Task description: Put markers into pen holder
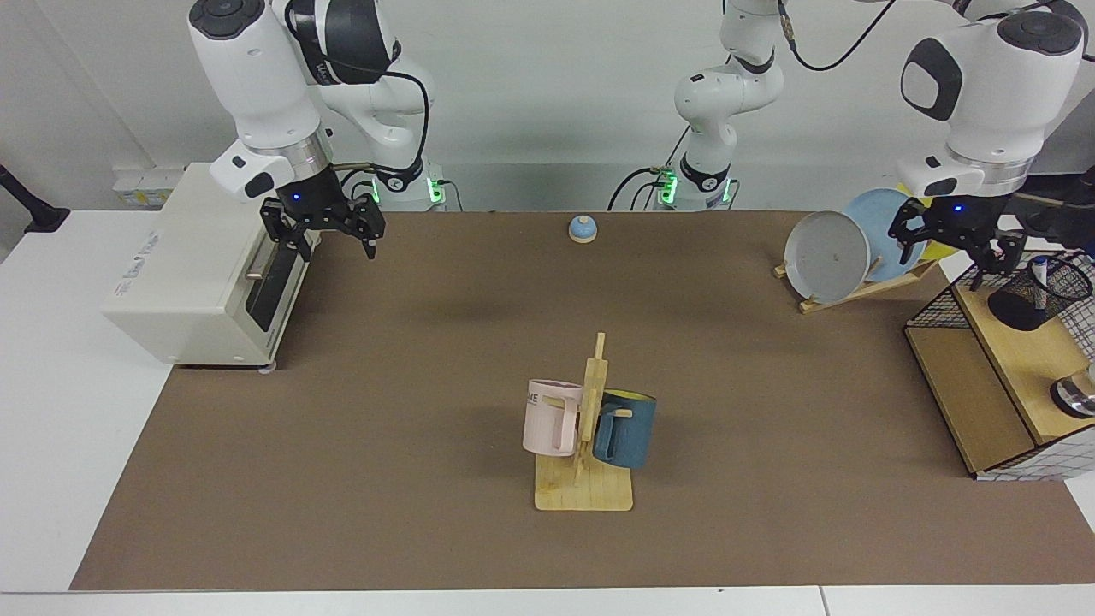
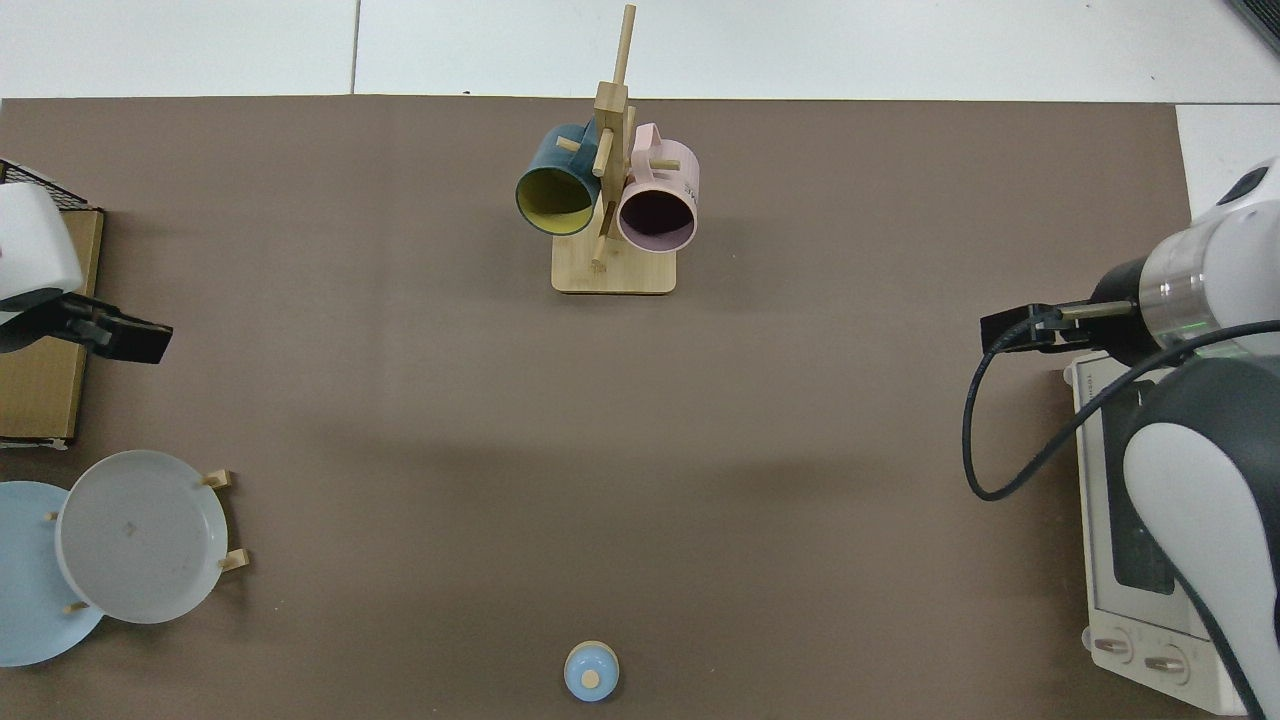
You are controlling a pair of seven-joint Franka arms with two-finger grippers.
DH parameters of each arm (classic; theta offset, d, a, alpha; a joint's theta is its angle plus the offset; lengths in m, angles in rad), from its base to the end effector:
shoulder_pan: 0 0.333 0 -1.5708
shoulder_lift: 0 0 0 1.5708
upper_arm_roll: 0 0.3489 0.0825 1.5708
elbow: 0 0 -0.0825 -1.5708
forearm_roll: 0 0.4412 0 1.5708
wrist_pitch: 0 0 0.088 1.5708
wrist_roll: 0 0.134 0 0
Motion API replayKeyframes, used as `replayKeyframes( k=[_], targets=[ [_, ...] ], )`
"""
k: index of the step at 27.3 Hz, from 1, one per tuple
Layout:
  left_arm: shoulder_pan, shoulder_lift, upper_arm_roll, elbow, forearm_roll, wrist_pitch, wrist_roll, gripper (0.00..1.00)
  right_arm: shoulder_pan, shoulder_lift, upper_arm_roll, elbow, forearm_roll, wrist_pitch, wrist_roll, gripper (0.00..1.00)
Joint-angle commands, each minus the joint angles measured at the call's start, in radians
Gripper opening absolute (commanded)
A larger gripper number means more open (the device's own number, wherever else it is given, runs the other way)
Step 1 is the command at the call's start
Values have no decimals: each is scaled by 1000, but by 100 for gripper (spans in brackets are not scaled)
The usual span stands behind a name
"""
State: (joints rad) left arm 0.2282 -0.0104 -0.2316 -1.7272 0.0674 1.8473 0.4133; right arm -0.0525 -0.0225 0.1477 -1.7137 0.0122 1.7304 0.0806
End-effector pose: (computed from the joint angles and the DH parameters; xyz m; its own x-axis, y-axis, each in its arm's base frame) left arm 0.6322 0.0043 0.5788 0.9026 -0.4208 0.0906 -0.4103 -0.9047 -0.1151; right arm 0.6128 0.0608 0.5820 0.9992 0.0127 0.0381 0.0131 -0.9998 -0.0119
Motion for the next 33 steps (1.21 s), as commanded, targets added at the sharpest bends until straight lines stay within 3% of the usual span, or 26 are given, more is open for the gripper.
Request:
replayKeyframes(
  k=[1, 8, 26, 29, 33],
  targets=[
    [-7, -25, -37, 20, -41, -57, -183, 100, -20, -8, 13, -10, 2, 15, -2, 100],
    [-9, -26, -49, 72, -77, -121, -343, 100, -20, -8, 13, -10, 2, 15, -2, 100],
    [-13, -46, -81, 81, -75, -180, -352, 100, -20, -8, 13, -9, 2, 15, -2, 100],
    [-65, -45, -29, 83, -70, -194, -364, 100, -20, -8, 13, -9, 2, 15, -2, 100],
    [-193, -28, 89, 113, -70, -203, -378, 100, -20, -7, 13, -10, 2, 15, -2, 100]
  ],
)
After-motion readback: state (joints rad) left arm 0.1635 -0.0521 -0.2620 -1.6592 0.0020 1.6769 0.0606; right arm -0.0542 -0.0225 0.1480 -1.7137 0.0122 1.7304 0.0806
